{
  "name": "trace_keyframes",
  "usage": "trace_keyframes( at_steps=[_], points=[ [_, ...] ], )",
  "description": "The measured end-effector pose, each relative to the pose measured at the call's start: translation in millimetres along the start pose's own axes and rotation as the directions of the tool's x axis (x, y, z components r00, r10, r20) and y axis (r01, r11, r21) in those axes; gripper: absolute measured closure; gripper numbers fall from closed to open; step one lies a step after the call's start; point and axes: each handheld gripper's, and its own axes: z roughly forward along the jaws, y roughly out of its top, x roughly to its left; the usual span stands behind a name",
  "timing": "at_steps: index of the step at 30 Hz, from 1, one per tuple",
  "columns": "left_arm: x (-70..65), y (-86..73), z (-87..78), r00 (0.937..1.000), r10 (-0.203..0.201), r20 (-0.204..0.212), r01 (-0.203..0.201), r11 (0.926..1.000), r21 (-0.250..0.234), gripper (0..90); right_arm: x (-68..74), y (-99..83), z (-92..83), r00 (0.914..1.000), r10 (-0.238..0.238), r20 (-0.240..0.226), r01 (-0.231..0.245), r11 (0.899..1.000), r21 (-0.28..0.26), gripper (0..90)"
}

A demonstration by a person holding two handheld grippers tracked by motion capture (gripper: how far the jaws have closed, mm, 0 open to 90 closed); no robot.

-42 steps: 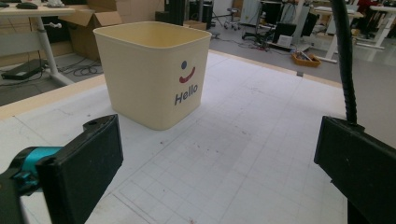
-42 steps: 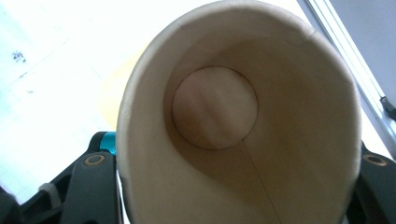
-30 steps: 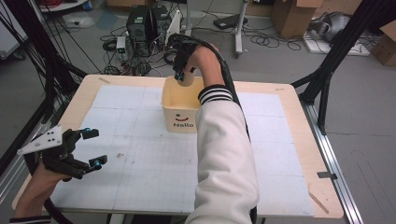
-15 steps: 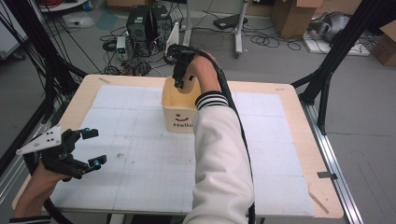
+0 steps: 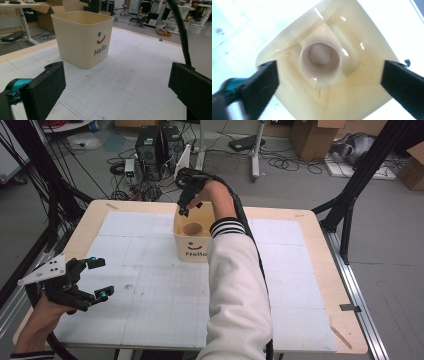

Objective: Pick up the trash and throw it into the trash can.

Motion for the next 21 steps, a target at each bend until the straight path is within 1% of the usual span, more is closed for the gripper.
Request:
trace_keyframes(
  at_steps=[2, 5, 6, 8, 10, 13, 14, 16, 21],
  points=[
    [0.1, 0.0, -0.1, 1.0, 0.001, -0.001, -0.001, 1.0, 0.003, 1.7, 1.7, 0.3, -3.1, 0.9998, -0.003, -0.018, 0.003, 1.0, -0.007, 0.2],
    [0.0, 0.0, 0.1, 1.0, -0.001, -0.002, 0.001, 1.0, -0.002, 1.7, 2.1, 0.1, -8.2, 0.9997, -0.018, -0.016, 0.017, 0.999, -0.031, 0.2],
    [-0.1, 0.0, 0.1, 1.0, -0.001, -0.001, 0.001, 1.0, -0.003, 1.7, 2.8, -0.6, -10.4, 0.9998, -0.01, -0.019, 0.009, 0.999, -0.034, 0.2],
    [0.0, 0.0, -0.2, 1.0, -0.001, -0.002, 0.001, 1.0, -0.003, 1.7, 3.2, -1.2, -15.3, 0.9999, -0.01, -0.011, 0.01, 0.999, -0.032, 0.2],
    [0.0, 0.1, -0.4, 1.0, -0.001, -0.003, 0.001, 1.0, -0.003, 1.7, 3.5, -1.6, -21.7, 0.9999, -0.013, -0.007, 0.013, 0.999, -0.042, 0.2],
    [0.0, 0.2, -0.5, 1.0, -0.002, -0.003, 0.002, 1.0, -0.006, 1.7, 4.5, -3.2, -30.3, 0.9999, -0.01, -0.013, 0.01, 0.998, -0.059, 0.2],
    [0.1, 0.1, -0.5, 1.0, -0.001, -0.003, 0.001, 1.0, -0.005, 1.7, 4.2, -4.0, -32.8, 0.9997, -0.019, -0.013, 0.018, 0.998, -0.059, 0.2],
    [0.1, 0.1, -0.3, 1.0, -0.002, -0.003, 0.002, 1.0, -0.005, 1.7, 5.0, -6.4, -36.9, 0.9998, -0.014, -0.016, 0.013, 0.998, -0.063, 0.2],
    [0.3, 0.0, 0.0, 1.0, -0.002, -0.005, 0.002, 1.0, -0.002, 1.7, 3.7, -12.6, -49.6, 0.9998, -0.011, -0.015, 0.01, 0.995, -0.096, 0.2]
  ],
)
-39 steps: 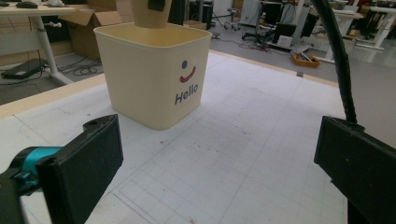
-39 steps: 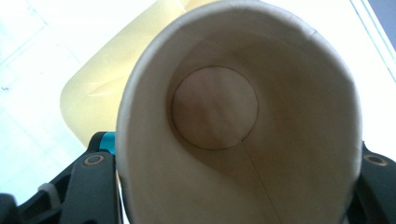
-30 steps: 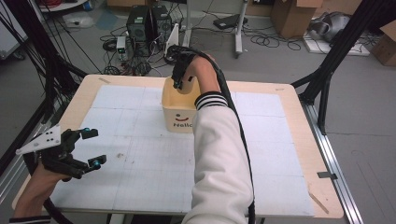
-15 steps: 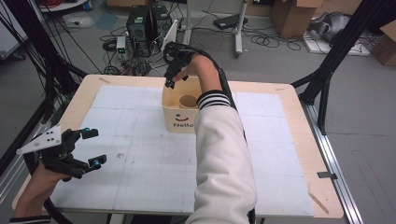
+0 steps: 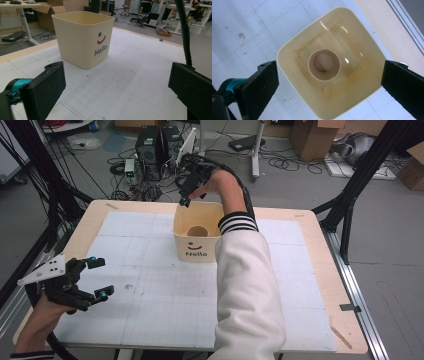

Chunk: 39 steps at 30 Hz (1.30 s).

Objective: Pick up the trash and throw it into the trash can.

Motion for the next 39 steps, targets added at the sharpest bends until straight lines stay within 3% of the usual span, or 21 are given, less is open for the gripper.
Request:
trace_keyframes(
  at_steps=[5, 11, 17, 22, 36, 39],
  points=[
    [0.0, -0.3, 0.5, 1.0, -0.001, -0.002, 0.001, 1.0, 0.003, 1.7, 0.2, -2.7, -17.8, 0.9994, -0.003, 0.036, 0.003, 1.0, -0.003, 0.2],
    [0.6, -0.6, 1.6, 1.0, 0.001, -0.004, -0.001, 0.9999, 0.01, 1.7, 1.0, -6.5, -41.4, 0.9994, -0.019, 0.028, 0.021, 0.997, -0.071, 0.2],
    [0.5, -1.5, 3.9, 1.0, 0.002, -0.002, -0.002, 0.9998, 0.018, 1.7, 0.9, -12.2, -62.2, 0.9981, -0.007, 0.062, 0.012, 0.998, -0.069, 0.2],
    [1.3, -1.5, 2.8, 1.0, -0.001, -0.005, 0.001, 0.9998, 0.019, 1.7, 4.2, -12.3, -81.2, 0.9977, -0.016, 0.066, 0.023, 0.994, -0.108, 0.2],
    [1.2, -1.6, 2.5, 0.9999, 0.001, -0.01, 0.0, 0.9998, 0.021, 1.7, 9.7, -23.4, -91.5, 0.9948, -0.036, 0.095, 0.047, 0.992, -0.119, 0.2],
    [0.8, -1.6, 2.7, 1.0, 0.001, -0.008, -0.001, 0.9998, 0.022, 1.7, 12.1, -31.2, -91.9, 0.9967, -0.042, 0.07, 0.052, 0.989, -0.14, 0.2]
  ],
)
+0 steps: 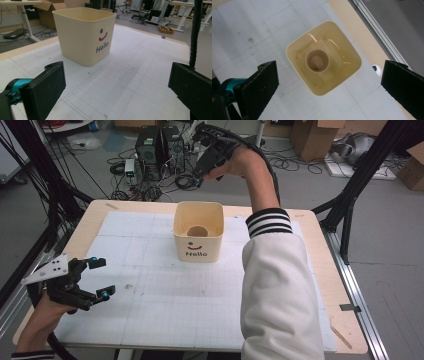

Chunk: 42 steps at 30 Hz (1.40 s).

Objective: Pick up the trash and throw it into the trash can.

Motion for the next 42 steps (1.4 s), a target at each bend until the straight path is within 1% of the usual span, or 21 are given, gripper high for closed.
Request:
trace_keyframes(
  at_steps=[3, 7, 9, 11, 13, 15, 16, 17, 18, 19, 21, 23, 25, 27, 29, 30, 33, 35, 39, 41, 42],
  points=[
    [0.0, 0.2, -0.1, 1.0, 0.004, 0.0, -0.004, 1.0, 0.001, 1.7, 2.8, -11.2, -1.8, 1.0, -0.004, 0.005, 0.004, 1.0, -0.011, 0.2],
    [0.1, 0.0, 0.6, 1.0, 0.003, -0.004, -0.003, 1.0, 0.0, 1.7, 6.4, -31.8, -4.5, 0.9998, -0.013, -0.013, 0.012, 0.998, -0.054, 0.2],
    [-0.1, 0.1, 0.5, 1.0, 0.001, -0.004, -0.001, 1.0, -0.001, 1.7, 8.7, -43.1, -4.6, 0.9997, -0.026, -0.004, 0.025, 0.997, -0.07, 0.2],
    [-0.3, 0.1, 0.2, 1.0, 0.002, -0.007, -0.002, 1.0, 0.002, 1.7, 11.3, -55.0, -5.5, 0.9996, -0.025, -0.016, 0.024, 0.995, -0.093, 0.2],
    [-0.5, 0.1, -0.2, 1.0, 0.004, -0.008, -0.004, 1.0, 0.005, 1.7, 13.8, -66.8, -6.7, 0.9994, -0.036, 0.003, 0.036, 0.992, -0.124, 0.2],
    [-0.5, -0.1, 0.2, 0.9999, -0.001, -0.011, 0.001, 1.0, 0.004, 1.7, 16.4, -78.4, -6.1, 0.9994, -0.034, -0.003, 0.033, 0.989, -0.147, 0.2],
    [-0.4, -0.3, 0.3, 0.9999, 0.001, -0.012, -0.001, 1.0, 0.007, 1.7, 17.9, -84.1, -5.7, 0.9991, -0.043, 0.001, 0.043, 0.986, -0.16, 0.2],
    [-0.5, -0.6, 0.6, 0.9999, 0.003, -0.01, -0.003, 1.0, 0.009, 1.7, 19.3, -89.8, -4.9, 0.9989, -0.043, -0.016, 0.04, 0.985, -0.17, 0.2],
    [-0.8, -0.7, 1.0, 0.9999, 0.001, -0.012, -0.001, 1.0, 0.01, 1.7, 20.6, -95.6, -4.8, 0.9991, -0.039, -0.016, 0.035, 0.983, -0.18, 0.2],
    [-0.9, -0.8, 1.2, 0.9999, 0.003, -0.014, -0.003, 0.9999, 0.012, 1.7, 21.1, -101.4, -4.9, 0.9989, -0.047, -0.003, 0.045, 0.98, -0.195, 0.2],
    [-1.2, -0.6, 1.7, 0.9999, 0.004, -0.012, -0.003, 0.9999, 0.011, 1.7, 22.3, -113.4, -5.9, 0.9992, -0.04, -0.008, 0.037, 0.974, -0.223, 0.2],
    [-1.6, -1.0, 2.5, 0.9999, 0.003, -0.017, -0.003, 0.9999, 0.016, 1.7, 22.3, -126.4, -6.7, 0.9993, -0.037, -0.005, 0.034, 0.961, -0.273, 0.2],
    [-1.6, -1.7, 3.3, 0.9999, -0.002, -0.016, 0.002, 0.9999, 0.015, 1.7, 23.9, -139.8, -6.4, 0.9994, -0.036, -0.004, 0.033, 0.953, -0.303, 0.2],
    [-1.2, -2.4, 3.8, 0.9997, -0.004, -0.023, 0.005, 0.9998, 0.017, 1.7, 25.9, -153.3, -3.4, 0.9993, -0.032, -0.018, 0.025, 0.946, -0.324, 0.2],
    [-0.8, -2.9, 3.5, 0.9997, -0.012, -0.021, 0.012, 0.9999, 0.012, 1.7, 27.9, -166.6, 0.2, 0.9993, -0.038, -0.002, 0.035, 0.939, -0.344, 0.2],
    [-0.6, -2.8, 3.1, 0.9997, -0.01, -0.023, 0.01, 0.9999, 0.012, 1.7, 29.1, -173.5, 1.8, 0.9994, -0.034, -0.006, 0.03, 0.933, -0.359, 0.2],
    [-0.8, -2.7, 2.9, 0.9998, -0.007, -0.02, 0.008, 0.9999, 0.009, 1.7, 31.5, -195.5, 5.5, 0.9991, -0.041, 0.005, 0.039, 0.905, -0.424, 0.2],
    [-1.2, -2.8, 3.3, 0.9998, -0.006, -0.021, 0.006, 0.9999, 0.013, 1.7, 31.3, -210.6, 7.4, 0.9993, -0.034, -0.014, 0.024, 0.885, -0.465, 0.2],
    [-1.9, -2.6, 4.2, 0.9999, -0.004, -0.017, 0.004, 0.9999, 0.011, 1.7, 32.5, -237.7, 12.2, 0.9995, -0.02, -0.026, 0.004, 0.862, -0.506, 0.2],
    [-2.2, -2.8, 4.5, 0.9999, -0.002, -0.017, 0.002, 0.9999, 0.014, 1.7, 34.0, -249.8, 14.5, 0.9997, -0.007, -0.024, -0.007, 0.847, -0.532, 0.2],
    [-2.3, -2.8, 4.7, 0.9999, -0.002, -0.017, 0.002, 0.9999, 0.015, 1.7, 34.4, -255.5, 16.1, 0.9996, -0.004, -0.029, -0.013, 0.837, -0.548, 0.2]
  ],
)
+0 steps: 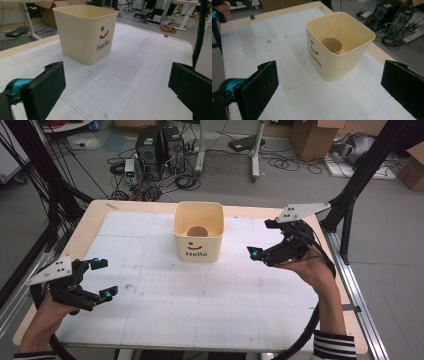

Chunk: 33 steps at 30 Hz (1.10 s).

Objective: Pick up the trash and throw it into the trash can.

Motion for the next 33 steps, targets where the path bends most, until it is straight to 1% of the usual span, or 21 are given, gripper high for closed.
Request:
trace_keyframes(
  at_steps=[1, 2, 4, 6, 8, 9, 10, 15, 16, 17, 18, 19, 20, 23, 24, 26, 27, 28, 30, 32, 33],
  points=[
    [-0.1, 0.1, 0.0, 1.0, 0.001, 0.0, -0.001, 1.0, 0.001, 1.7, 0.3, -5.5, -1.8, 1.0, 0.005, -0.004, -0.005, 1.0, -0.009, 0.2],
    [-0.1, 0.0, -0.1, 1.0, 0.001, 0.001, -0.001, 1.0, 0.0, 1.7, 0.8, -10.8, -3.2, 1.0, 0.004, 0.002, -0.004, 1.0, -0.022, 0.2],
    [-0.2, 0.1, -0.3, 1.0, 0.001, 0.002, -0.001, 1.0, -0.001, 1.7, 1.3, -21.4, -5.5, 0.9998, 0.021, 0.0, -0.021, 0.999, -0.038, 0.2],
    [-0.2, 0.1, -0.5, 1.0, 0.001, 0.0, -0.001, 1.0, 0.0, 1.7, 2.0, -31.4, -7.4, 0.9997, 0.02, 0.01, -0.02, 0.998, -0.056, 0.2],
    [0.0, 0.0, -0.6, 1.0, 0.001, -0.001, -0.001, 1.0, 0.0, 1.7, 3.0, -41.4, -8.8, 0.9995, 0.031, 0.007, -0.03, 0.997, -0.073, 0.2],
    [-0.1, 0.0, -0.5, 1.0, 0.001, -0.001, -0.001, 1.0, -0.001, 1.7, 2.9, -46.7, -9.1, 0.9997, 0.021, 0.014, -0.02, 0.996, -0.089, 0.2],
    [-0.3, 0.0, -0.5, 1.0, 0.003, -0.002, -0.003, 1.0, -0.002, 1.7, 4.2, -52.1, -9.9, 0.9992, 0.04, 0.005, -0.039, 0.995, -0.094, 0.2],
    [-0.4, -0.1, -0.1, 1.0, 0.008, -0.003, -0.008, 1.0, 0.0, 1.7, 5.1, -79.6, -10.9, 0.9983, 0.054, 0.022, -0.05, 0.987, -0.15, 0.2],
    [-0.5, 0.0, -0.1, 1.0, 0.007, -0.003, -0.007, 1.0, 0.0, 1.7, 5.6, -84.9, -11.4, 0.9977, 0.061, 0.029, -0.055, 0.986, -0.155, 0.2],
    [-0.5, -0.1, -0.1, 1.0, 0.008, -0.005, -0.008, 1.0, -0.001, 1.7, 6.5, -90.1, -11.9, 0.9973, 0.071, 0.019, -0.067, 0.985, -0.157, 0.2],
    [-0.5, -0.1, -0.1, 0.9999, 0.007, -0.007, -0.007, 1.0, -0.001, 1.7, 6.9, -95.4, -11.9, 0.9977, 0.065, 0.018, -0.062, 0.985, -0.161, 0.2],
    [-0.3, 0.0, -0.1, 0.9999, 0.009, -0.009, -0.009, 1.0, -0.002, 1.7, 7.8, -100.2, -12.2, 0.9973, 0.068, 0.027, -0.063, 0.985, -0.159, 0.2],
    [-0.3, -0.1, 0.0, 0.9999, 0.008, -0.014, -0.008, 1.0, -0.004, 1.7, 8.4, -104.5, -12.6, 0.9968, 0.07, 0.039, -0.063, 0.984, -0.168, 0.2],
    [-0.3, -0.2, 0.1, 0.9999, 0.009, -0.014, -0.009, 1.0, -0.004, 1.7, 9.1, -117.8, -14.1, 0.9955, 0.09, 0.029, -0.082, 0.973, -0.217, 0.2],
    [-0.3, -0.3, 0.1, 0.9998, 0.009, -0.015, -0.009, 1.0, -0.003, 1.7, 9.7, -123.8, -14.0, 0.9955, 0.093, 0.019, -0.086, 0.971, -0.224, 0.2],
    [-0.4, -0.1, 0.2, 0.9999, 0.011, -0.012, -0.011, 0.9999, -0.003, 1.7, 11.7, -132.9, -12.7, 0.9944, 0.102, 0.025, -0.094, 0.97, -0.226, 0.2],
    [-0.6, -0.2, 0.3, 0.9998, 0.012, -0.013, -0.012, 0.9999, -0.003, 1.7, 11.6, -137.3, -12.2, 0.9937, 0.109, 0.029, -0.099, 0.967, -0.234, 0.2],
    [-0.6, -0.2, 0.3, 0.9998, 0.012, -0.013, -0.012, 0.9999, -0.002, 1.7, 11.8, -141.8, -12.1, 0.9921, 0.123, 0.023, -0.113, 0.962, -0.25, 0.2],
    [-0.8, -0.3, 0.5, 0.9998, 0.012, -0.014, -0.012, 0.9999, -0.002, 1.7, 12.1, -150.3, -13.2, 0.9909, 0.131, 0.031, -0.117, 0.954, -0.275, 0.2],
    [-1.1, -0.3, 1.0, 0.9999, 0.009, -0.015, -0.009, 1.0, -0.003, 1.7, 12.5, -157.2, -13.9, 0.991, 0.131, 0.029, -0.117, 0.951, -0.287, 0.2],
    [-1.0, -0.4, 1.1, 0.9998, 0.01, -0.015, -0.01, 1.0, 0.0, 1.7, 12.7, -159.3, -14.0, 0.99, 0.139, 0.025, -0.126, 0.95, -0.284, 0.2]
  ],
)
